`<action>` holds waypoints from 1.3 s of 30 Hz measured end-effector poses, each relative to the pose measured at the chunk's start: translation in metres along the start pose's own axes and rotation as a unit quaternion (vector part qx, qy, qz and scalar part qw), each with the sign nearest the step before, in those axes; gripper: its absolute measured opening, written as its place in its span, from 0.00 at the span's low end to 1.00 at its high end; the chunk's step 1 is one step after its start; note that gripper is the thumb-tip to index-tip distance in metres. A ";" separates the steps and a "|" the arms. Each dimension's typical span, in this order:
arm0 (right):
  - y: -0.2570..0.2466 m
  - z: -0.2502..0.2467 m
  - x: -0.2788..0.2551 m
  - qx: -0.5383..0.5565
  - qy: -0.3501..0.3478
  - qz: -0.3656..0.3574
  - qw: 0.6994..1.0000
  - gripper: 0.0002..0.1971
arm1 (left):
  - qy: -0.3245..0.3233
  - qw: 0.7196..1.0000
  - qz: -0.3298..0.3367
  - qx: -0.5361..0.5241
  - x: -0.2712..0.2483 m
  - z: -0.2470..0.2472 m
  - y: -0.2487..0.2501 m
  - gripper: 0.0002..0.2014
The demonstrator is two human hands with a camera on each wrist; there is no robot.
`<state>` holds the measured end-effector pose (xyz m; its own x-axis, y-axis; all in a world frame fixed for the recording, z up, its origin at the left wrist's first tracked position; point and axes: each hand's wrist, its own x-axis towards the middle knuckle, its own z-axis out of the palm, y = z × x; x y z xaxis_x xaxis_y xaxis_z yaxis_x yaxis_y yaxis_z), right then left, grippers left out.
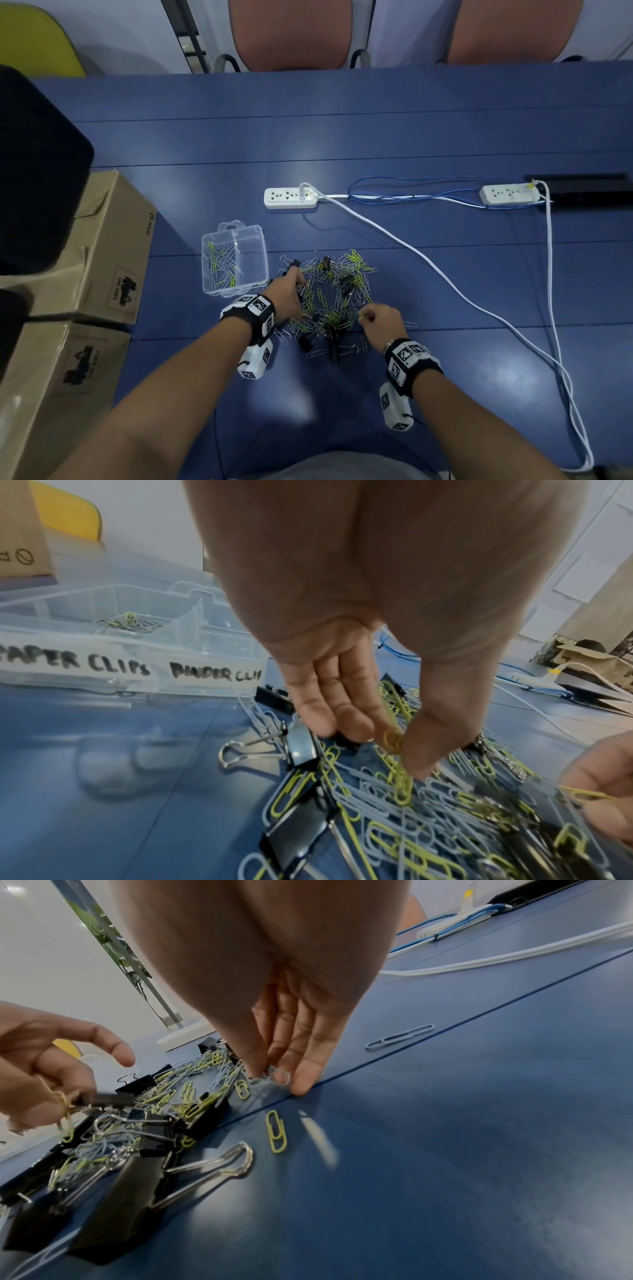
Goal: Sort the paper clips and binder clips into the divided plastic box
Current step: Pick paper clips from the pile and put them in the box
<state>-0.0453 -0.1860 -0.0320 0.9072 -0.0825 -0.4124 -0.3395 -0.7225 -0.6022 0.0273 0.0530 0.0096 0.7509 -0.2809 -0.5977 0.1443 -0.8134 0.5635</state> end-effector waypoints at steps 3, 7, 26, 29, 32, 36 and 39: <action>-0.001 0.000 0.000 0.008 0.000 0.005 1.000 0.04 | 0.026 0.999 0.023 -0.003 0.000 -0.003 0.001 0.33; -0.002 0.000 -0.002 0.018 0.002 0.008 1.000 0.04 | 0.062 0.997 0.007 -0.050 0.004 -0.002 -0.001 0.30; -0.033 0.004 0.014 -0.078 -0.018 -0.012 0.997 0.10 | -0.014 0.977 0.094 0.188 0.027 0.031 0.028 0.28; -0.035 0.010 0.013 -0.082 -0.015 -0.008 0.996 0.05 | -0.018 0.971 0.116 0.209 0.028 0.033 0.027 0.29; -0.035 0.015 0.010 -0.105 -0.024 -0.022 0.994 0.10 | -0.008 0.964 0.133 0.228 0.030 0.033 0.025 0.26; -0.038 0.019 0.013 -0.146 -0.022 -0.012 0.989 0.08 | -0.008 0.958 0.134 0.253 0.029 0.031 0.027 0.19; -0.038 0.017 0.014 -0.155 -0.019 -0.005 0.988 0.06 | -0.011 0.957 0.118 0.266 0.029 0.029 0.031 0.17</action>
<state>-0.0240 -0.1479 -0.0271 0.8984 -0.0536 -0.4359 -0.2334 -0.8990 -0.3705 0.0352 0.0047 -0.0072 0.7082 -0.4941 -0.5043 -0.3800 -0.8687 0.3176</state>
